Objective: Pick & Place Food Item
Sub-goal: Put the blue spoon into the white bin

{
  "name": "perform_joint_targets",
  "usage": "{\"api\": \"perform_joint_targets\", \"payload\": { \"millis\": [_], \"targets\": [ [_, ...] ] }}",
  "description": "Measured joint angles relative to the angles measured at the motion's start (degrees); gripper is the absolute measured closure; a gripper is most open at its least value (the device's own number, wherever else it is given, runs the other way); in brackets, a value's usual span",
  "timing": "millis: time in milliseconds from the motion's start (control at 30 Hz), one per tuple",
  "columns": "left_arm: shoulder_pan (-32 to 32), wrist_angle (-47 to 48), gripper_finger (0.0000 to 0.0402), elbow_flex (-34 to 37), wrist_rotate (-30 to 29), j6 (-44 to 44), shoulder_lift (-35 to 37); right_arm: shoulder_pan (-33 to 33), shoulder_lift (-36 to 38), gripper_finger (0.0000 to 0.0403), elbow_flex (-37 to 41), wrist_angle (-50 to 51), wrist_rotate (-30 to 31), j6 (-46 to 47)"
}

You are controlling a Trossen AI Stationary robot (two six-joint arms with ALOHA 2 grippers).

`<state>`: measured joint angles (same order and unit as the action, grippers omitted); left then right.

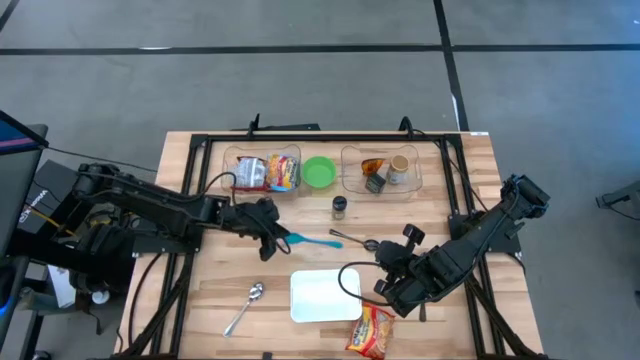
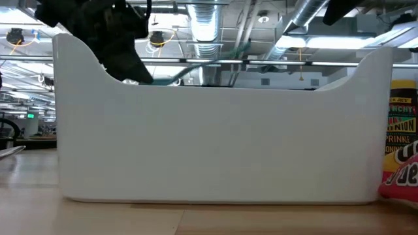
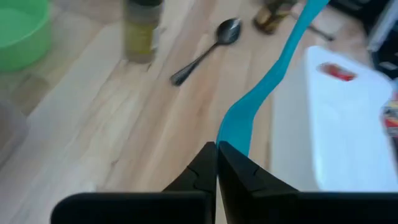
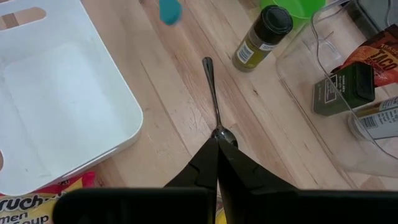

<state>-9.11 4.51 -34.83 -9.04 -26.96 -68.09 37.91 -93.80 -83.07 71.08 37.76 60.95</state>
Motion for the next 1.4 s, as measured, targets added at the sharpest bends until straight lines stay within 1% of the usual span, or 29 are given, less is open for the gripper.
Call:
{"api": "perform_joint_targets", "payload": {
  "millis": [333,633,833,933,1133,1400],
  "targets": [
    [-6.7,-4.63,0.0401,0.0,0.37,0.06,0.24,0.0,0.0,0.04,0.0,0.01,0.01,0.09],
    [-12.83,-12.11,0.0401,0.0,0.37,0.14,0.24,0.0,0.0,0.04,0.0,0.01,0.02,0.11],
    [-15.17,-13.14,0.0401,0.0,0.35,0.17,-0.09,0.0,0.0,0.04,0.0,0.08,0.26,0.11],
    [-15.73,-14.93,0.0401,0.0,0.33,1.57,-1.82,0.0,0.0,0.04,0.0,0.69,1.03,0.09],
    [-15.73,-20.15,0.0401,0.0,0.33,3.13,-7.62,0.0,0.0,0.04,0.0,0.93,1.29,0.09],
    [-15.66,-25.56,0.0401,0.0,0.31,8.75,-14.72,0.0,0.0,0.04,0.0,0.93,1.29,0.07]
  ]
}}
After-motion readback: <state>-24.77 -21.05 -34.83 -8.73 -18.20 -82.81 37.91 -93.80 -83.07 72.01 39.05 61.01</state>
